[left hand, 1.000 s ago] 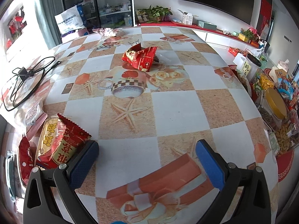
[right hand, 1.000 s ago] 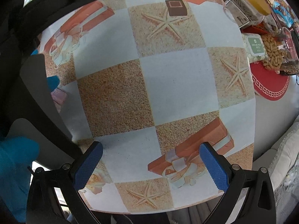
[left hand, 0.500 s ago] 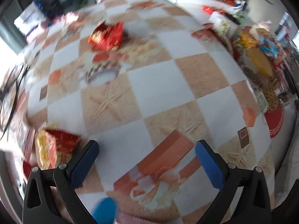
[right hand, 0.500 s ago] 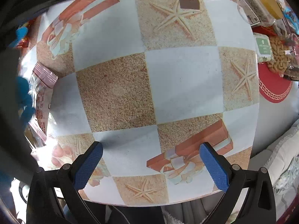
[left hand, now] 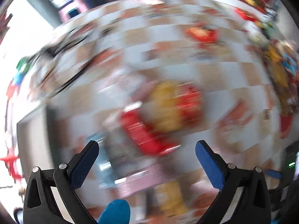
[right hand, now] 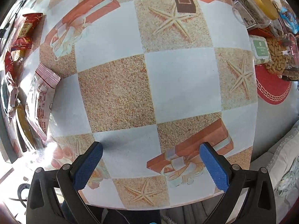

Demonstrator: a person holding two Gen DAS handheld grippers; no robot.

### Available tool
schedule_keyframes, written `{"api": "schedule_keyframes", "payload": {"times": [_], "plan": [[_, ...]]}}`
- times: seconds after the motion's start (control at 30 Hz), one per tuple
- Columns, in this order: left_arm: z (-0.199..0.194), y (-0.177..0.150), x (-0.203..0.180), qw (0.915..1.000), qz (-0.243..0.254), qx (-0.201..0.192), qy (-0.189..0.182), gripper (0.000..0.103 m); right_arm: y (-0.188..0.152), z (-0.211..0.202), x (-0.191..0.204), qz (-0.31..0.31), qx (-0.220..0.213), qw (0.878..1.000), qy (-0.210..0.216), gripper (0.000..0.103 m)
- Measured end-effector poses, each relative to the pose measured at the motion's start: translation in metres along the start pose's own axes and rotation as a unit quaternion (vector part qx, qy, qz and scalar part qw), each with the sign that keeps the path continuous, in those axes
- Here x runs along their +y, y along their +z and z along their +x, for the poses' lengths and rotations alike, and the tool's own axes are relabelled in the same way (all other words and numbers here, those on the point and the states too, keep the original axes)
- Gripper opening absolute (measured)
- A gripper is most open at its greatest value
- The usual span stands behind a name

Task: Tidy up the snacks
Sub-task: 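Grasp the light blue bar with the left tool while the right tool grasps the pink Crispy Cranberry packet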

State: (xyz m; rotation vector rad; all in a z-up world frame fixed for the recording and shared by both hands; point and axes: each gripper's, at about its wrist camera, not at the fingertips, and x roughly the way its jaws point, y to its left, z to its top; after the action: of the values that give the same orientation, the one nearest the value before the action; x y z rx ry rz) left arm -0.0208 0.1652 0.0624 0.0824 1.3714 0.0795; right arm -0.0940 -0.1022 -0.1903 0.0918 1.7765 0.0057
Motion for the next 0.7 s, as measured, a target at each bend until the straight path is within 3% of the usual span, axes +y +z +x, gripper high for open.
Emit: {"api": "schedule_keyframes", "payload": {"times": [0.1,0.23,0.33,0.43,0.57,0.7], "plan": [[0.018,-0.007,0.047,0.9981,-0.04,0.041,0.025,0.103,-0.019,-0.001,0.003,-0.005,-0.02,0.999,0.025,0.103],[0.038,-0.019,0.085,0.9941,-0.079,0.074,0.003,0.103,-0.027,-0.003,0.012,0.019,0.002,0.999,0.031,0.103],[0.051,-0.019,0.093,0.9938,-0.08,0.077,0.001,0.103,-0.033,-0.02,0.02,0.071,-0.004,0.992,0.105,0.103],[0.071,-0.021,0.099,0.993,-0.077,0.09,0.008,0.103,-0.031,-0.039,0.044,0.077,-0.013,0.986,0.145,0.103],[0.093,-0.02,0.107,0.9913,-0.085,0.1,0.002,0.103,-0.018,-0.057,0.076,0.068,-0.017,0.987,0.145,0.103],[0.116,-0.02,0.126,0.9874,-0.114,0.099,-0.047,0.103,-0.002,-0.071,0.081,0.088,-0.004,0.987,0.137,0.103]]}}
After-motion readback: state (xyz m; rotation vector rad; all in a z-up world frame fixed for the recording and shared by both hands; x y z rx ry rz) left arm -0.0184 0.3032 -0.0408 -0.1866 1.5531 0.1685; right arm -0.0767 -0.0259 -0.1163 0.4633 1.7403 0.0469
